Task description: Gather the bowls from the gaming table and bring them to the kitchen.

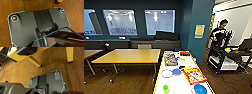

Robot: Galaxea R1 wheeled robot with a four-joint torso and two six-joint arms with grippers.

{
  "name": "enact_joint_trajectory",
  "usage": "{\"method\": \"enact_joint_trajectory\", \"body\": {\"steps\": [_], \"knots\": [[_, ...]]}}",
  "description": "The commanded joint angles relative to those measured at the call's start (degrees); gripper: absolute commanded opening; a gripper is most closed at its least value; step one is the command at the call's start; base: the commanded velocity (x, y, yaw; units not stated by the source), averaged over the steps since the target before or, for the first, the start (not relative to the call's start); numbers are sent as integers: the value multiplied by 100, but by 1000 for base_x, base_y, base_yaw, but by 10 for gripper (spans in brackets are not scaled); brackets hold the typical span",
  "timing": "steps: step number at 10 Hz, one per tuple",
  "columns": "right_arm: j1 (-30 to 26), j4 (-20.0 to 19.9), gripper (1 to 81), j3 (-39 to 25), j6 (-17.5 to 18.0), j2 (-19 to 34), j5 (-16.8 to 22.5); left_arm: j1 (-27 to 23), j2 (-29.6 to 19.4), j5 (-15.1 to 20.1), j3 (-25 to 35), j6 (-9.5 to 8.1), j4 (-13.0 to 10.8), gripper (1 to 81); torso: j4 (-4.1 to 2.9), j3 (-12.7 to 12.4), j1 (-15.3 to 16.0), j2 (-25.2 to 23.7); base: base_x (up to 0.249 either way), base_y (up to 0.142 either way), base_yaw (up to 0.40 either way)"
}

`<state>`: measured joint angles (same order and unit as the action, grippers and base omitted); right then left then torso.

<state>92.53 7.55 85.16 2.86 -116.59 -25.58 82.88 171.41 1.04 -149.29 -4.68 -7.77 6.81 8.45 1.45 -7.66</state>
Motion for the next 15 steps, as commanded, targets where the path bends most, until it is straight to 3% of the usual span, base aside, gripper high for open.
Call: {"method": "enact_joint_trajectory", "body": {"steps": [1,5,8,10,15], "knots": [[-642,107,811,-967,39,1100,-27,-303,-1,257,40,20,-6,811,0,276,0,0,0,0,0],[-1494,81,811,-1302,74,1592,280,-303,60,257,31,20,-14,811,0,751,-4,-2,0,0,0],[-2451,-25,811,-1363,144,1855,1010,-304,157,257,40,20,-6,811,0,1225,0,0,0,0,0],[-3251,-78,811,-1363,355,1988,1756,-303,210,257,40,20,20,811,0,1124,2,2,0,0,0],[-5343,-78,811,-1372,751,2331,3409,-312,236,222,39,11,56,811,0,1207,7,7,0,0,0]]}}
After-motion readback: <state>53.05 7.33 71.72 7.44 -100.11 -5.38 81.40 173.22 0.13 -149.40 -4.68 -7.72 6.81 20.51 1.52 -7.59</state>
